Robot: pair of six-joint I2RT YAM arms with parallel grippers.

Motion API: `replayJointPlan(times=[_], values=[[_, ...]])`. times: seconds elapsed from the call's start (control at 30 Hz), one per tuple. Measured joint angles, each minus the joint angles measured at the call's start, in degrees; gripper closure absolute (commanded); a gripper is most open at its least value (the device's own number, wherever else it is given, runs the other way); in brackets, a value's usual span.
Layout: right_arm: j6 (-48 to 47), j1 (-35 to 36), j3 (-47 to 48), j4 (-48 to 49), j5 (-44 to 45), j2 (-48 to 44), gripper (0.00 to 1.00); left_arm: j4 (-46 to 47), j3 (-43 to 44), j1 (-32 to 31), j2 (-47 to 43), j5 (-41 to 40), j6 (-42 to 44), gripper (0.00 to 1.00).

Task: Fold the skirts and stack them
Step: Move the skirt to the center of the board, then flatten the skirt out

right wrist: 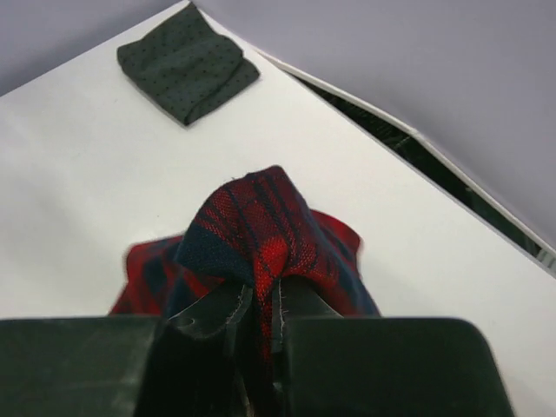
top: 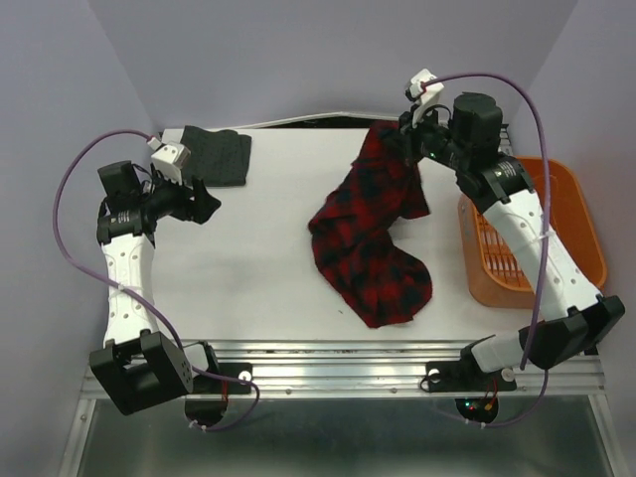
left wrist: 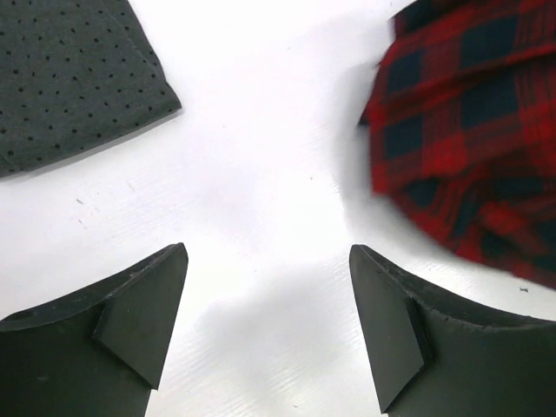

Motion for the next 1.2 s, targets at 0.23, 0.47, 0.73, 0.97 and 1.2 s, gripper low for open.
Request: replayJointPlan(times=[0.23, 0.47, 0.73, 0.97, 1.2], values=[[-0.1, 0.6, 2.3, -4.0, -6.3, -1.3, 0.99, 2.3, -0.2, 0.0, 0.2, 1.2, -0.3, 0.14], [2.6, 10.9, 0.3, 1.7, -8.8, 13.6, 0.99, 4.8, -6.0, 0.0, -3.7, 3.0, 1.2, 0.12], [7.9, 26.8, 4.2, 2.8, -10.7, 39.2, 0.18, 4.2, -10.4, 0.4, -11.4, 3.1, 5.4, 0.08], [7.2, 26.8, 10.4, 1.5, -5.7, 39.0, 0.13, 3.6, -11.3, 4.4, -11.4, 3.3, 5.5, 0.09], [-0.2, 19.8, 6.0, -4.2, 0.1, 21.0, 0.17, -6.6, -9.2, -6.2, -3.3, 0.5, 18.1, 0.12]])
